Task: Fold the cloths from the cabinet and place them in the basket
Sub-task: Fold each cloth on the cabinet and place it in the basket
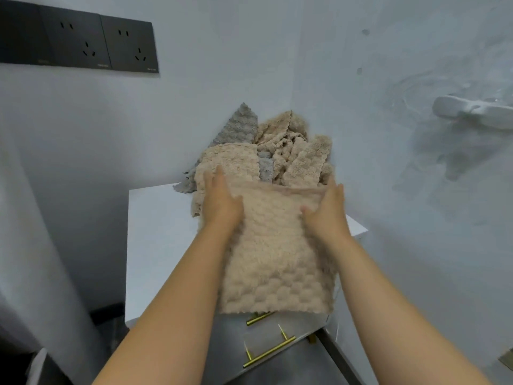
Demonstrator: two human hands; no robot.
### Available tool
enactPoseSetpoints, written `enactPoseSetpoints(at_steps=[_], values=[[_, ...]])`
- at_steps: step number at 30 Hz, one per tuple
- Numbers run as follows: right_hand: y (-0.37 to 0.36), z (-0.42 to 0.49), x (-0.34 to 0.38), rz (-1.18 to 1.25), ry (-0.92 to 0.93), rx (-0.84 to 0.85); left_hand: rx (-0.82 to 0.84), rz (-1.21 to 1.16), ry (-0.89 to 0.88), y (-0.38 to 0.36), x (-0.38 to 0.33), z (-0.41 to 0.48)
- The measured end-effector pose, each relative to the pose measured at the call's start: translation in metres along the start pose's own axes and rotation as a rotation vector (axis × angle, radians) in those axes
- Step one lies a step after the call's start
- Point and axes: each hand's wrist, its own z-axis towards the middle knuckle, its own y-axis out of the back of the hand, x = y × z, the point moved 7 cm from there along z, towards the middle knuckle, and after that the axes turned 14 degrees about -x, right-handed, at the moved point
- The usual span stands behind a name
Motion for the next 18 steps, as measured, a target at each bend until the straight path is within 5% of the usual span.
enactPoseSetpoints(at_steps=[2,6,10,13,18], values=[[-0.015,-0.005,-0.013,-0.154,0.041,0.048,0.139,0.199,-0.108,-0.019,0.001,-0.011],[-0.012,-0.005,-0.006,-0.238,0.304,-0.04,0.065,0.34,-0.426,-0.026,-0.009,-0.027],[-0.032,-0.025,-0.016,-0.415,0.33,0.269,0.56,0.51,-0.504,-0.057,0.012,-0.045],[-0.017,-0.029,-0.028,-0.349,0.243,0.039,0.518,0.487,-0.513,-0.054,0.009,-0.048],[0.043,-0.039,-0.059,0.119,-0.31,-0.436,0.405,0.378,-0.632,-0.053,-0.017,-0.056]])
